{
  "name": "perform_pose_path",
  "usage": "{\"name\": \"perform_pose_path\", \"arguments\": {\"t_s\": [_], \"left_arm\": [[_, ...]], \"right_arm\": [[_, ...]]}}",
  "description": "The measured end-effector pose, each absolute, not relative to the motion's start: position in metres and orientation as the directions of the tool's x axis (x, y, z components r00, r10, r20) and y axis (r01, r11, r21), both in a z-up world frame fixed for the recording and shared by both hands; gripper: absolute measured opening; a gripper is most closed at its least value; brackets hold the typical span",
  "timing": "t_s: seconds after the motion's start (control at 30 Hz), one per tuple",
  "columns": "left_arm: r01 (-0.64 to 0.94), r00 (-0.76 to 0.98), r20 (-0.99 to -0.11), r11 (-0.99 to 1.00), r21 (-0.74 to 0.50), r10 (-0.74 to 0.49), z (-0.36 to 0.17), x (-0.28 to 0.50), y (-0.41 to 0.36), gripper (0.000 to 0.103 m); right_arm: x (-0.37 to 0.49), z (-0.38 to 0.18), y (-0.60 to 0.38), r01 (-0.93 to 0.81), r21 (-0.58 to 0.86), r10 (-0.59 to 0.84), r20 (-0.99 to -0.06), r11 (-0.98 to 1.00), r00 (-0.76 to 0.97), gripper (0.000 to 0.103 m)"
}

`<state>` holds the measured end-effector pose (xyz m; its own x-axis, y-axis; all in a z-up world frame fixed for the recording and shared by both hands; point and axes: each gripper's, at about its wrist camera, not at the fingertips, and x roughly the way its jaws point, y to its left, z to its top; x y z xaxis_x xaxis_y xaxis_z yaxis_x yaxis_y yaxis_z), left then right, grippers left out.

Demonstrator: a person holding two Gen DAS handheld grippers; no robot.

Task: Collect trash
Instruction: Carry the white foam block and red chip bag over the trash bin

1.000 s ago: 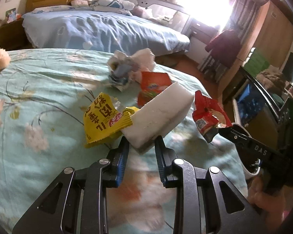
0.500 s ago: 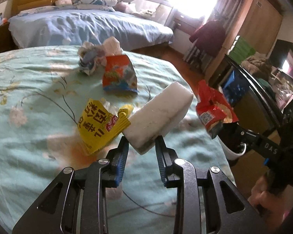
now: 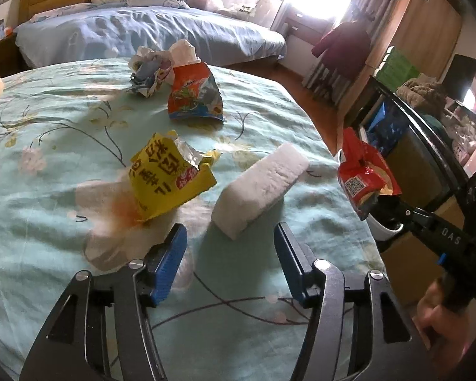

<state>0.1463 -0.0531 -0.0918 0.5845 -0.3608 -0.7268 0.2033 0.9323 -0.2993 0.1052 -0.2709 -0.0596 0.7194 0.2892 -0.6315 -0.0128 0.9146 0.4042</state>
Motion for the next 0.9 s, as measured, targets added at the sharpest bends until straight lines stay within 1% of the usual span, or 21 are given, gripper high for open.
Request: {"name": "perform_pose_path", "arguments": {"t_s": [0.23,0.27,0.3,0.33,0.4,0.47,0.9], "left_arm": [[0.232,0.612,-0.717,0.942,-0.242,-0.335,-0.089,0.157,-0.07,0.058],[0.238,0.609,-0.721,0.943,-0.23,-0.33,-0.09,0.16,-0.074,0.056],[0.244,0.606,-0.725,0.944,-0.223,-0.328,-0.091,0.163,-0.077,0.043],[0.25,0.6,-0.729,0.943,-0.219,-0.329,-0.092,0.164,-0.08,0.036],[0.252,0.605,-0.731,0.947,-0.198,-0.314,-0.091,0.163,-0.085,0.033],[0.284,0.592,-0.722,0.931,-0.23,-0.359,-0.089,0.159,-0.088,0.032],[0.386,0.574,-0.698,0.893,-0.23,-0.428,-0.071,0.145,-0.138,0.031]], "right_arm": [[0.105,-0.06,-0.271,-0.011,0.404,0.288,-0.632,0.915,0.72,0.0],[0.105,-0.06,-0.271,-0.012,0.404,0.289,-0.632,0.915,0.719,0.0],[0.104,-0.06,-0.272,-0.01,0.405,0.288,-0.632,0.914,0.72,0.0],[0.104,-0.059,-0.273,-0.009,0.406,0.288,-0.631,0.914,0.721,0.0],[0.101,-0.058,-0.277,-0.007,0.407,0.285,-0.628,0.913,0.724,0.0],[0.098,-0.057,-0.283,-0.001,0.41,0.282,-0.624,0.912,0.729,0.0],[0.081,-0.057,-0.321,0.07,0.425,0.234,-0.621,0.903,0.748,0.0]]}}
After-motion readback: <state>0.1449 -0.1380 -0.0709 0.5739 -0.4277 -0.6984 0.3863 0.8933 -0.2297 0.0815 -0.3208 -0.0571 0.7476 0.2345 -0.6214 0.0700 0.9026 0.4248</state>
